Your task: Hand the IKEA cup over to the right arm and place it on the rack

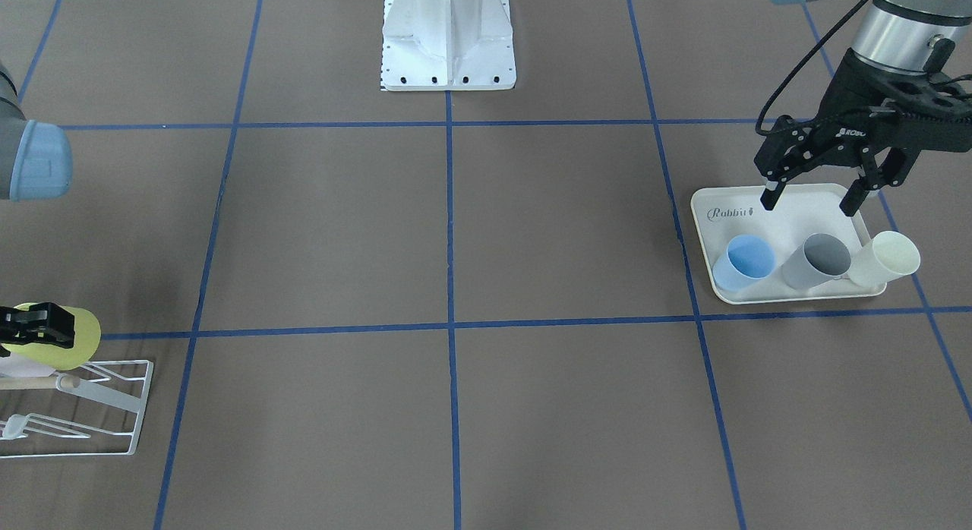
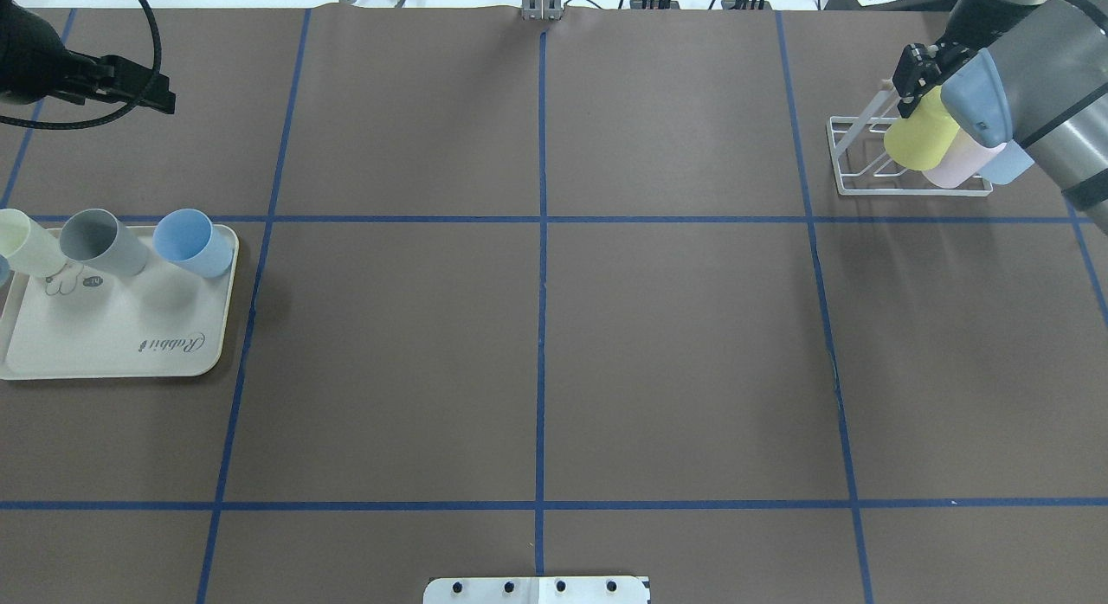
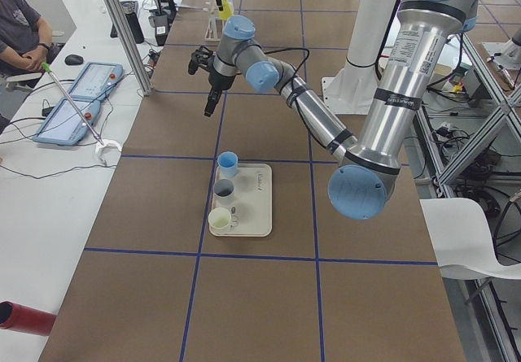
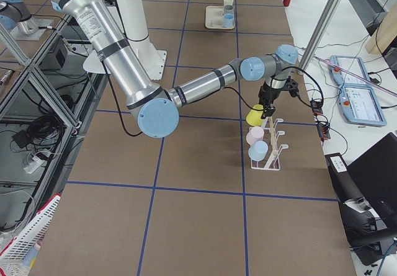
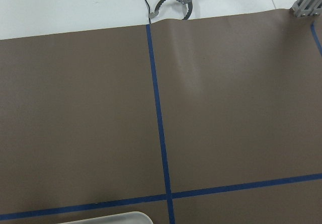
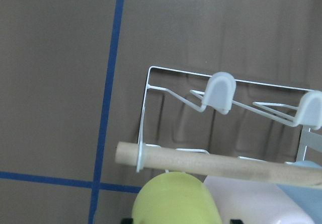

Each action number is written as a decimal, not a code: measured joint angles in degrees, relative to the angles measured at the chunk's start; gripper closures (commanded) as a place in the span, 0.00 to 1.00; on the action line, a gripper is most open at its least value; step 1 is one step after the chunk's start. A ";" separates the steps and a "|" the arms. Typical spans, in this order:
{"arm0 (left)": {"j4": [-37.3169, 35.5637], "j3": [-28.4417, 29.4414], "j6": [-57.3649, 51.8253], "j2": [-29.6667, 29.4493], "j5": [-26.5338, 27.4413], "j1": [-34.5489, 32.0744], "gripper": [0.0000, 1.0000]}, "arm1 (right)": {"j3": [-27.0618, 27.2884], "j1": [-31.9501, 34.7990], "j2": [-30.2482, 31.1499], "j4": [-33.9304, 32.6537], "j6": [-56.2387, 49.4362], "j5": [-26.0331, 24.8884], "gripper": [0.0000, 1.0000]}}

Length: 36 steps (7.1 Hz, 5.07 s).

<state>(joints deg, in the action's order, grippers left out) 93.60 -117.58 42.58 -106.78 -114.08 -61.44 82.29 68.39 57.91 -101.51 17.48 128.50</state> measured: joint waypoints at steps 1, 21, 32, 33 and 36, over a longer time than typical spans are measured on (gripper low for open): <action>0.02 0.03 0.03 -0.01 0.00 0.00 0.00 | -0.13 0.03 -0.09 0.00 -0.01 0.00 0.17; 6.99 34.46 -34.12 6.45 -19.80 -16.86 0.00 | 26.70 -3.61 0.42 1.43 31.78 4.98 0.01; 28.60 41.23 -18.44 11.98 -20.44 -14.24 0.00 | 28.63 -4.86 0.01 1.49 35.34 4.80 0.01; 28.73 41.41 -18.42 12.01 -20.46 -13.64 0.00 | 28.77 -5.00 0.01 1.49 35.34 4.83 0.01; 30.16 41.60 -18.49 12.51 -20.22 -11.15 0.91 | 29.16 -5.26 0.01 1.49 35.34 4.80 0.01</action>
<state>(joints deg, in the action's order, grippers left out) 123.76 -75.98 24.09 -94.27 -134.30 -72.59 111.44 63.13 57.92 -100.02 52.82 133.30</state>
